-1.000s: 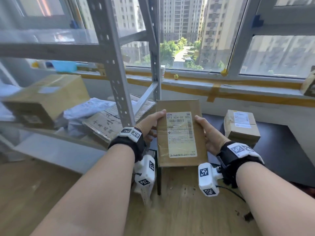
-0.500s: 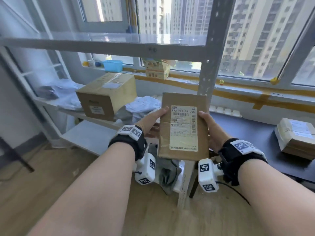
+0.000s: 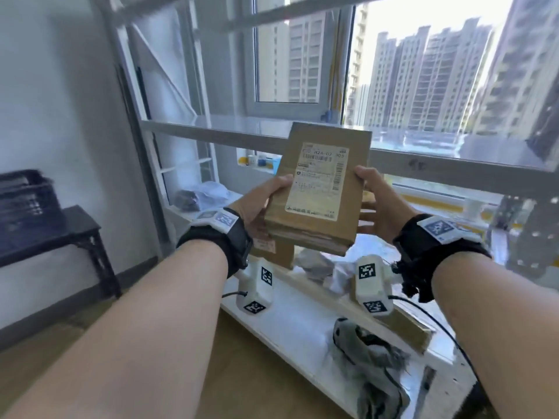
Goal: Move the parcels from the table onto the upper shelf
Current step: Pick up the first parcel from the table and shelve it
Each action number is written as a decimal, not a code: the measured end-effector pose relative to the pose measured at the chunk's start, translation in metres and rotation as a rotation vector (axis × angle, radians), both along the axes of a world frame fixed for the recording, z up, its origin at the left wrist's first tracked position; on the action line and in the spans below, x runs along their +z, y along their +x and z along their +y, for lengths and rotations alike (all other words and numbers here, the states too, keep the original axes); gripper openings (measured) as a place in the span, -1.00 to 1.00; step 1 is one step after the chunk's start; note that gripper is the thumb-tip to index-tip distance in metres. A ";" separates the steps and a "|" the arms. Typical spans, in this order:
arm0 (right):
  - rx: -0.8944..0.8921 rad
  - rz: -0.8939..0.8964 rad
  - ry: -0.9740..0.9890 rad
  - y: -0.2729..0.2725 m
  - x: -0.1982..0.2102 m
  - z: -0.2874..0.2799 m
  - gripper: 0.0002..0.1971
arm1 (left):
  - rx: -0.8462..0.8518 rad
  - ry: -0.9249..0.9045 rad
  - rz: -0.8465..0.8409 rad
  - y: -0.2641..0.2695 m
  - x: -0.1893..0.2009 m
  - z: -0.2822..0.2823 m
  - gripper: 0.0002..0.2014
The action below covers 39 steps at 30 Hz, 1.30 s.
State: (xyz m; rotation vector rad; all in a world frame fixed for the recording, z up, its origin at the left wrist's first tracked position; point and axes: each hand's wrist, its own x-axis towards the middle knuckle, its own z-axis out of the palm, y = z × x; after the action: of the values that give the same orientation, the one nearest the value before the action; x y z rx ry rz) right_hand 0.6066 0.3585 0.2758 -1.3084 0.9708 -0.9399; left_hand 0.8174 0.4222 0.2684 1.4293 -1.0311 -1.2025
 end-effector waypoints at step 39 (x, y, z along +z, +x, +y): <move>0.048 0.015 -0.122 0.608 0.140 -0.350 -0.47 | 0.228 -0.259 -0.101 0.599 0.127 -0.369 -0.55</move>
State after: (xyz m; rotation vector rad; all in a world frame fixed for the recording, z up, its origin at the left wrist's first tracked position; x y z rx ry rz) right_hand 1.2146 0.0086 0.4159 -1.4370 0.9013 -0.9651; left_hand 1.4165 0.0533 0.3954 1.3701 -1.0204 -0.8087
